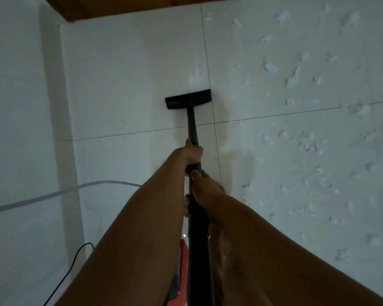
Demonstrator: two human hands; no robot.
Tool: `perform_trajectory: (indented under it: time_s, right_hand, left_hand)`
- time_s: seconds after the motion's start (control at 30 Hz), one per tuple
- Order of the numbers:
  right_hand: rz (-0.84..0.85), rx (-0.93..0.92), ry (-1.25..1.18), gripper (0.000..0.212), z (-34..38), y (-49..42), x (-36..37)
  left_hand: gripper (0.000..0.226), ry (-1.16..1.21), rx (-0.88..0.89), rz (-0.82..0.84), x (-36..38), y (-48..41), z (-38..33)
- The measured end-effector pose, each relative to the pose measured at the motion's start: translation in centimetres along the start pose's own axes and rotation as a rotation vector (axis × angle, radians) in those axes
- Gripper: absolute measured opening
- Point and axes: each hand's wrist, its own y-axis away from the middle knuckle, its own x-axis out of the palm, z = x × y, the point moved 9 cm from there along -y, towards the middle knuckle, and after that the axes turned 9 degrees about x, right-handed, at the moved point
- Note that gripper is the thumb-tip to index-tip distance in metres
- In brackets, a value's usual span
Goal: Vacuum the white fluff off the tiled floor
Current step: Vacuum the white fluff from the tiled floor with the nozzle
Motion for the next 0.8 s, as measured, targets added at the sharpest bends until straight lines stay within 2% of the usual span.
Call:
perform_trajectory:
  time_s: [0.1,0.5,0.6,0.67,0.73,0.8]
  right_hand:
    - [0.071,0.094,0.051,0.033,-3.3,1.0,0.9]
    - [0.039,0.163,0.019,0.033,-7.7,0.6,0.3]
    - [-0.001,0.121,0.119,0.03,-10.1,0.1,0.0]
    - [-0.098,0.019,0.264,0.041,-11.2,-0.3,-0.8]
    - [-0.101,-0.036,0.325,0.061,-13.8,-0.9,-1.2]
    - [-0.11,-0.082,0.376,0.06,-16.0,-0.4,-1.8]
  left_hand:
    - [0.073,0.047,0.001,0.019,1.0,0.6,1.0]
    - [0.07,0.046,0.015,0.017,3.1,1.3,4.3]
    - [0.069,0.043,0.019,0.018,4.5,2.6,6.1]
    - [0.07,0.043,0.013,0.023,5.7,3.2,7.4]
    - [0.069,0.053,0.017,0.023,7.4,4.2,9.2]
    - [0.067,0.038,0.025,0.023,9.3,5.3,10.9]
